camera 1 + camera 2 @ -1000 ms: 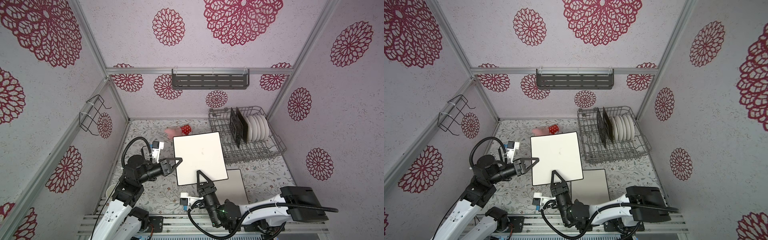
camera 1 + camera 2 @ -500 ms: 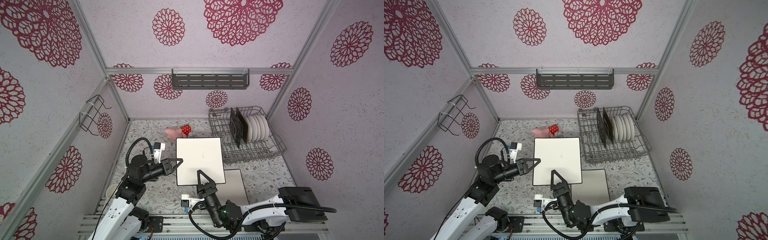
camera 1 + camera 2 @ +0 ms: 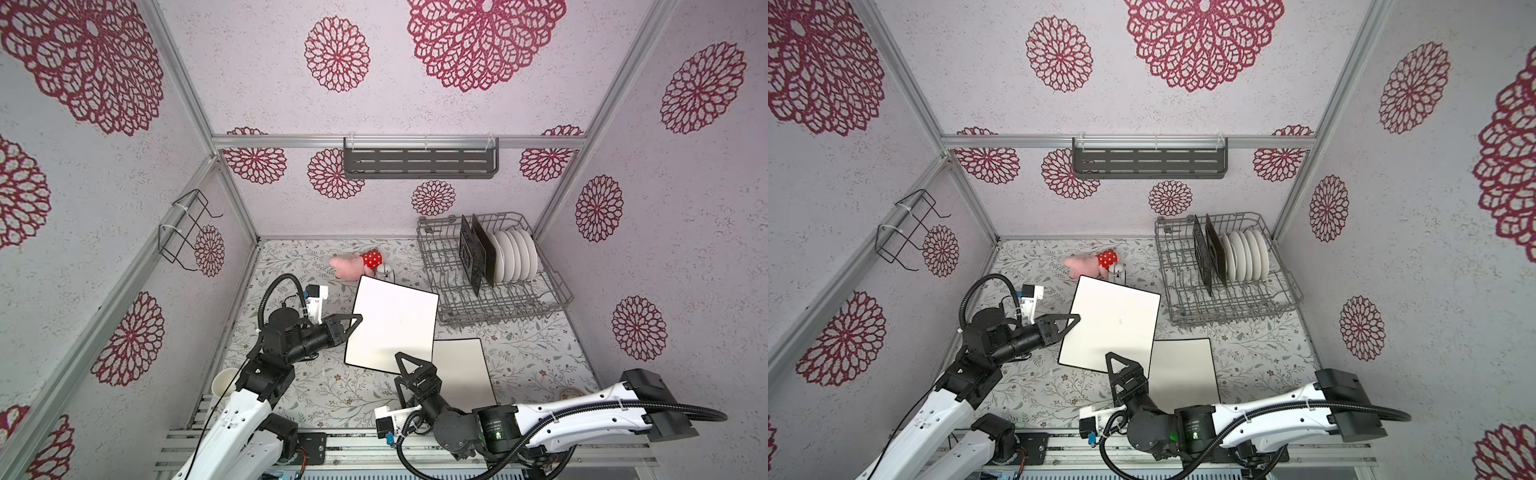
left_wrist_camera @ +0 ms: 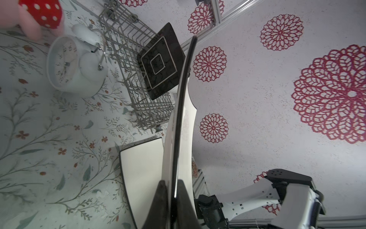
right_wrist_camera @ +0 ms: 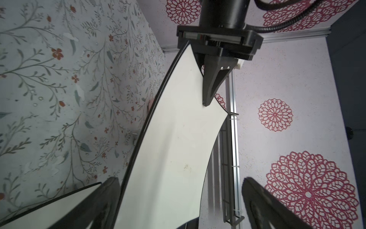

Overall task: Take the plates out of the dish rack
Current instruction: 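Open the right gripper off the white plate and move it toward the rack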

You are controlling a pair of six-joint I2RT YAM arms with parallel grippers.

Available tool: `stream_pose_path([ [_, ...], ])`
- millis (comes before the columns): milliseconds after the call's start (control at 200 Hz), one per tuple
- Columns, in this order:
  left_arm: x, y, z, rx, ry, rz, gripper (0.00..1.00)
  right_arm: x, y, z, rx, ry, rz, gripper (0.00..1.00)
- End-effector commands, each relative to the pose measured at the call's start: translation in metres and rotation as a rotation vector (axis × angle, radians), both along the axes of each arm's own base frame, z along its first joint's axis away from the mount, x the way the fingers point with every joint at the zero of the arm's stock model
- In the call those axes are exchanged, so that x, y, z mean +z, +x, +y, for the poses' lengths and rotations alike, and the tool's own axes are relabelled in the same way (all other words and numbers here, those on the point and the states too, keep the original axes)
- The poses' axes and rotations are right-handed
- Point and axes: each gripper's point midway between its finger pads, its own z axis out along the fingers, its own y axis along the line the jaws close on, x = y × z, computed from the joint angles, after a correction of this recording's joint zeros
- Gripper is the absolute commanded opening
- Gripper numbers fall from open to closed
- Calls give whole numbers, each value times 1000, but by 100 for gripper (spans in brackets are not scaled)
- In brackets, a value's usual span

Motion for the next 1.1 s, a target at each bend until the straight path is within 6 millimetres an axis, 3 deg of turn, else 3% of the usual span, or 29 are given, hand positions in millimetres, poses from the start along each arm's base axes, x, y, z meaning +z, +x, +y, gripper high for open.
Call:
stream_pose_path([
  [0, 33, 6, 2, 19, -60, -118, 0, 11, -5, -13, 6, 117, 164, 99],
  [285, 7, -3, 3, 18, -74, -26, 0, 69, 16, -64, -87, 445, 220, 99],
  [460, -3, -10, 2, 42, -98, 6, 0, 107, 44, -118, -228, 715, 244, 99],
  [670, -16, -17, -6, 85, -119, 31, 0, 144, 60, -189, -332, 1113, 320, 99],
  [840, -26, -19, -21, 99, -126, 49, 0, 159, 69, -254, -475, 1430, 424, 95],
  [961, -32, -20, -33, 102, -129, 57, 0, 158, 70, -277, -549, 1477, 447, 94],
  [1091, -34, -20, -48, 91, -130, 67, 0, 155, 71, -284, -580, 1491, 441, 94],
])
